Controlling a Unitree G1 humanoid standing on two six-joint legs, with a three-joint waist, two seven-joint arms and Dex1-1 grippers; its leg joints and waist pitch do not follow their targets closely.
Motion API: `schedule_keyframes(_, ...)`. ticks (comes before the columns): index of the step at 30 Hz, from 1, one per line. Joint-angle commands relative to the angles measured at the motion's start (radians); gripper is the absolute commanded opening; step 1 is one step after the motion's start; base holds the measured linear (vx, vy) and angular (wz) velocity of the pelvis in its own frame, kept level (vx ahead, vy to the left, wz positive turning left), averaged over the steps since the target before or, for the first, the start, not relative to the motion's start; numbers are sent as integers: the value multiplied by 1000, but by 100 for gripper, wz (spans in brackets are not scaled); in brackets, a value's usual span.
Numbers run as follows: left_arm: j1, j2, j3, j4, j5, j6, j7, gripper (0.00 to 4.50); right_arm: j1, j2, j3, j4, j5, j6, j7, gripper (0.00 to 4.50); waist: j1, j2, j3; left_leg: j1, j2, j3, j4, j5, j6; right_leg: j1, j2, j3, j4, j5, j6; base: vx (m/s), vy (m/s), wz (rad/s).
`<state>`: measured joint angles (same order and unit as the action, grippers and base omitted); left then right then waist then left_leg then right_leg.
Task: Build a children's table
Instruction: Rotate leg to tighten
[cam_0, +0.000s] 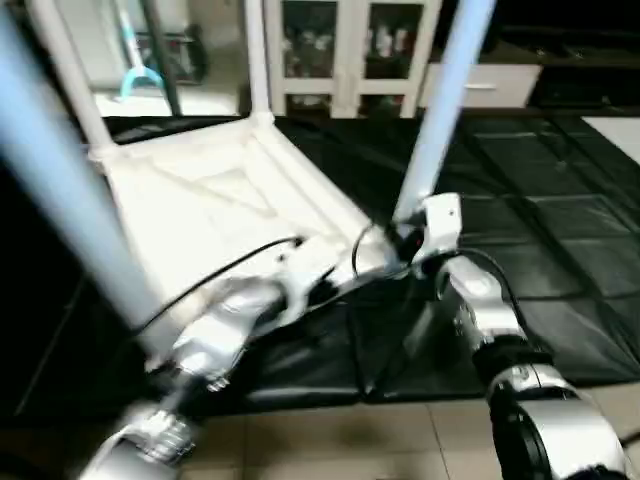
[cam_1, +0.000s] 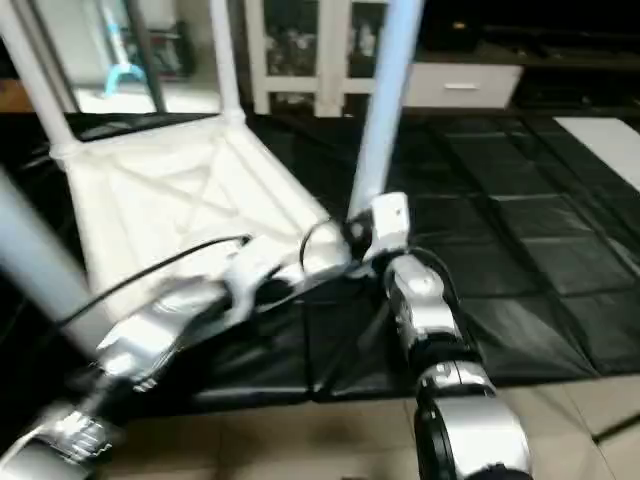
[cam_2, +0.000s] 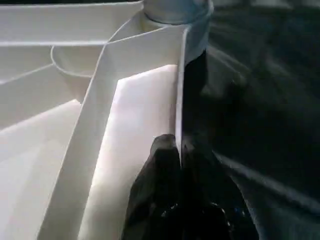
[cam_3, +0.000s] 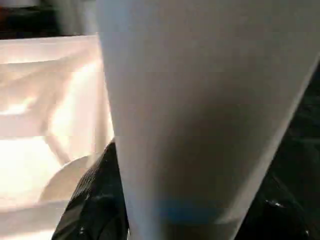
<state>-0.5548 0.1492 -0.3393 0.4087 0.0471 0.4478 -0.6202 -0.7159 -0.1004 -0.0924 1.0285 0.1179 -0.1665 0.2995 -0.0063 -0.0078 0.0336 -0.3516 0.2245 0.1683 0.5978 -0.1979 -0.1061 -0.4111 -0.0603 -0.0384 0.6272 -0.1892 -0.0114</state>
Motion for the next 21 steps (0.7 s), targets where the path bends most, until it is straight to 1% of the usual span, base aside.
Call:
schedule_keyframes(1,-50,-25,6,92,54,17,149,0,44,95,46,72,-18,54,-5,189,-6,1,-39,19,-14,14,-66,-380,3,14,-40,25,-121,-450,-140,0,0,0)
schedule_keyframes(2,-73,-48,-3,126,63,4,151,0,41,123,56,75,-21,48,-9,189,-5,4,-37,10,-14,10,-70,-386,7,19,-42,23,-124,-467,-126,0,0,0)
schedule_keyframes(3,-75,-50,-2,128,62,1,148,0,41,127,54,73,-17,45,-2,189,-4,4,-38,13,-14,9,-71,-391,7,17,-42,22,-126,-477,-118,0,0,0)
schedule_keyframes(4,-72,-47,-1,122,62,-5,141,0,42,124,48,69,-12,42,2,189,-4,2,-38,11,-12,6,-73,-401,9,19,-44,20,-126,-487,-111,0,0,0)
schedule_keyframes(5,-67,-39,1,120,65,-12,134,0,43,121,34,65,-3,33,6,189,-4,6,-39,9,-11,4,-75,-404,9,21,-45,19,-127,-484,-108,0,0,0)
schedule_keyframes(6,-63,-34,1,118,67,-14,132,0,43,120,28,63,5,27,20,189,-4,5,-40,8,-10,4,-76,-404,10,22,-45,19,-127,-478,-109,0,0,0)
schedule_keyframes(8,-58,-25,0,119,72,-20,131,0,43,119,16,60,18,13,47,189,-4,5,-43,4,-8,3,-79,-387,11,26,-46,20,-123,-439,-118,0,0,0)
schedule_keyframes(9,-37,0,0,109,73,-33,113,0,48,106,14,41,35,-3,140,189,-2,5,-44,2,-7,3,-80,-383,16,28,-46,20,-119,-411,-130,0,0,0)
schedule_keyframes(10,-32,7,1,108,71,-36,108,0,51,101,15,35,37,-7,162,224,-4,4,-43,0,-6,3,-81,-383,19,29,-46,21,-119,-403,-135,0,0,0)
schedule_keyframes(11,-24,18,5,101,70,-39,101,0,52,89,16,29,37,-14,178,245,-4,5,-44,-4,-5,2,-82,-369,20,34,-48,22,-116,-383,-143,0,0,0)
schedule_keyframes(12,-18,26,7,94,68,-40,97,0,53,82,17,24,35,-18,181,245,-4,1,-45,-5,-4,3,-82,-366,23,35,-49,22,-116,-374,-148,0,0,0)
schedule_keyframes(13,-15,32,12,92,68,-41,96,0,54,74,17,21,34,-23,184,270,-8,3,-44,-7,-4,3,-82,-365,29,35,-48,22,-114,-365,-156,0,0,0)
schedule_keyframes(14,-13,37,19,89,66,-39,95,0,53,66,15,16,34,-30,184,270,-13,3,-44,-8,-5,3,-83,-366,29,36,-49,21,-114,-367,-160,0,0,0)
schedule_keyframes(15,-10,46,28,86,64,-41,93,0,53,55,9,-1,43,-37,203,288,-21,1,-42,-14,-6,1,-84,-368,31,39,-48,19,-115,-387,-157,0,0,0)
schedule_keyframes(16,-8,54,35,83,63,-43,89,0,53,43,5,-20,53,-39,228,296,-26,3,-45,-20,-6,-2,-85,-351,31,46,-53,19,-114,-392,-152,0,0,0)
schedule_keyframes(17,-7,63,40,81,61,-46,87,0,57,32,2,-42,63,-45,258,305,-28,10,-45,-20,-5,-4,-85,-345,31,46,-53,19,-113,-385,-155,0,0,0)
schedule_keyframes(18,-7,70,44,82,61,-52,86,0,62,23,1,-65,73,-48,283,316,-31,6,-45,-21,-5,-3,-85,-343,34,46,-52,19,-115,-376,-157,0,0,0)
schedule_keyframes(19,-7,74,46,84,60,-56,86,0,67,18,0,-80,79,-49,300,325,-36,9,-44,-18,-4,-2,-84,-353,38,42,-50,18,-116,-361,-168,0,0,0)
schedule_keyframes(20,-8,81,48,86,55,-58,86,0,80,7,-2,-111,89,-39,350,333,-42,18,-48,-20,-5,-3,-82,-337,42,47,-50,19,-110,-327,-181,0,0,0)
schedule_keyframes(21,-9,82,49,87,55,-59,86,0,84,4,0,-119,91,-36,362,333,-48,13,-47,-24,-4,-2,-82,-327,49,47,-49,19,-111,-307,-191,0,0,0)
